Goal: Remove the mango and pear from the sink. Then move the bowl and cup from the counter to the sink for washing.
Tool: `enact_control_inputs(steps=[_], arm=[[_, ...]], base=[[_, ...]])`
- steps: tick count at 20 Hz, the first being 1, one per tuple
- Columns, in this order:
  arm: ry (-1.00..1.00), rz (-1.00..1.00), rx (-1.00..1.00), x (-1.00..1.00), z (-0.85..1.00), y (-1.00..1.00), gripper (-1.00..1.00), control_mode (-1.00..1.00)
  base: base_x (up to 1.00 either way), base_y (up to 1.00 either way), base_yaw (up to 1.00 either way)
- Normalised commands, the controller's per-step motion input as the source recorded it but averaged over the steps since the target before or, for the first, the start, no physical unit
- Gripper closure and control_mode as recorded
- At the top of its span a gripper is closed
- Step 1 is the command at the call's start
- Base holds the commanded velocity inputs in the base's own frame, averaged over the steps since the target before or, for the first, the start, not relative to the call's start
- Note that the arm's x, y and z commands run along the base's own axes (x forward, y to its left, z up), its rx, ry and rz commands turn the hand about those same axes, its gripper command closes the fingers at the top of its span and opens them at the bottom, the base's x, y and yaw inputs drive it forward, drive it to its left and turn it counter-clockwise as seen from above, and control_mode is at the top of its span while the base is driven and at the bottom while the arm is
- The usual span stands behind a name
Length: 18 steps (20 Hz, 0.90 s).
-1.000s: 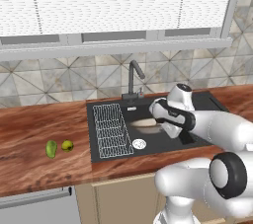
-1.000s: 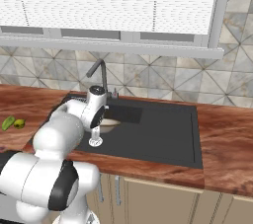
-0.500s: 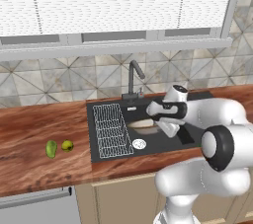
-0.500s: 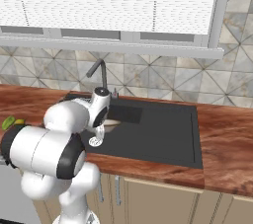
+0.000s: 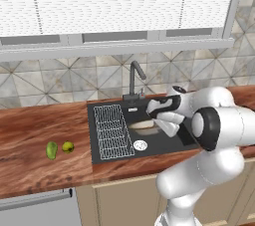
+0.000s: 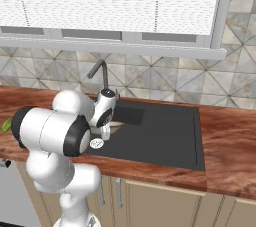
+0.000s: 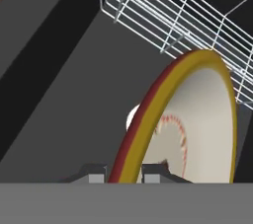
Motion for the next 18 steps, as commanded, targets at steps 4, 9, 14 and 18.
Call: enact_control_inputs(steps=[4,9,14,18], arm=[[0.00,0.01,0.00,0.21,-0.25,-0.01,1.00,-1.00],[0.00,0.01,0.00,0.18,-0.23,-0.01,1.00,-1.00],[0.00,0.01,0.00,0.20,-0.25,0.00,1.00,-1.00],[0.00,0.03,0.00,0.23,-0.24,0.00,1.00,-1.00]], base=[[0.00,0.00,0.00],[0.00,0.00,0.00],[0.00,0.00,0.00],[0.00,0.00,0.00]])
